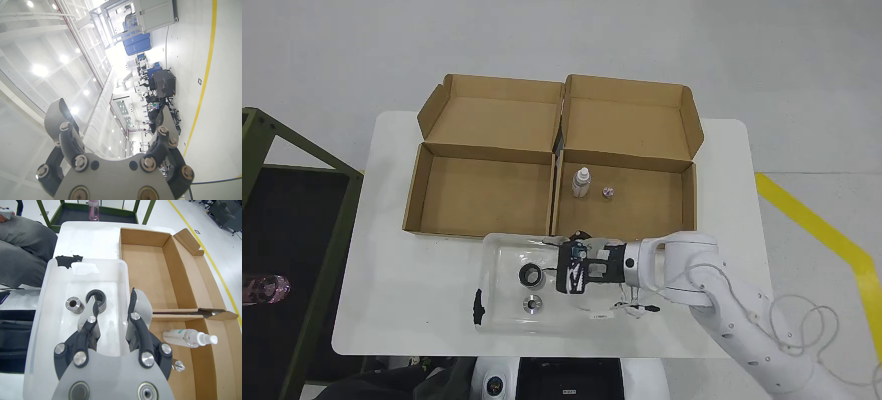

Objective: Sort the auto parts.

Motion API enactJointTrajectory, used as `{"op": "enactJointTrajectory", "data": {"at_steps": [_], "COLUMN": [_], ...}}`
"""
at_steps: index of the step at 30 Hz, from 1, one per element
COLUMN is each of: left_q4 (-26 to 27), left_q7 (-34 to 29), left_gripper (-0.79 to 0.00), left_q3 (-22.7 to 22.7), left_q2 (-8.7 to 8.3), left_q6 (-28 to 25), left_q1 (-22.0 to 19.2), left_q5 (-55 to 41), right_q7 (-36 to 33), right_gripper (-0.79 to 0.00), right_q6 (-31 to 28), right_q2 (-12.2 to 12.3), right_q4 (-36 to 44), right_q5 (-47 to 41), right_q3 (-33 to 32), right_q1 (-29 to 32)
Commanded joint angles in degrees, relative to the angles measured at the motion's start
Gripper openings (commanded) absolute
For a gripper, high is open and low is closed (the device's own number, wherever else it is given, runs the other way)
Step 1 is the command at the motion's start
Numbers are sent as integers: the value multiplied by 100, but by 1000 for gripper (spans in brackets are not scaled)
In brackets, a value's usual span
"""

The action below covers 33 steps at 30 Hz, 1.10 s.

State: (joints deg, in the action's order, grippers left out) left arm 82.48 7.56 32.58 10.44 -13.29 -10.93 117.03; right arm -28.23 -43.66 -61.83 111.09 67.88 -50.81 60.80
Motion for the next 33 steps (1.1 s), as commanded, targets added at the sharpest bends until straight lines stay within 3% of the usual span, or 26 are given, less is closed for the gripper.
{"op": "enactJointTrajectory", "data": {"at_steps": [1, 5, 14, 33], "left_q4": [0, 0, 0, 0], "left_q7": [0, 0, 0, 0], "left_gripper": [0, 0, 0, 0], "left_q3": [0, 0, 0, 0], "left_q2": [0, 0, 0, 0], "left_q6": [0, 0, 0, 0], "left_q1": [0, 0, 0, 0], "left_q5": [0, 0, 0, 0], "right_q7": [-13, 133, 198, 115], "right_gripper": [-471, -489, -440, -385], "right_q6": [20, 131, 330, 357], "right_q2": [-33, -119, -272, -399], "right_q4": [-70, -199, -583, -999], "right_q5": [71, 174, 492, 780], "right_q3": [174, 494, 931, 1142], "right_q1": [-32, -110, -310, -392]}}
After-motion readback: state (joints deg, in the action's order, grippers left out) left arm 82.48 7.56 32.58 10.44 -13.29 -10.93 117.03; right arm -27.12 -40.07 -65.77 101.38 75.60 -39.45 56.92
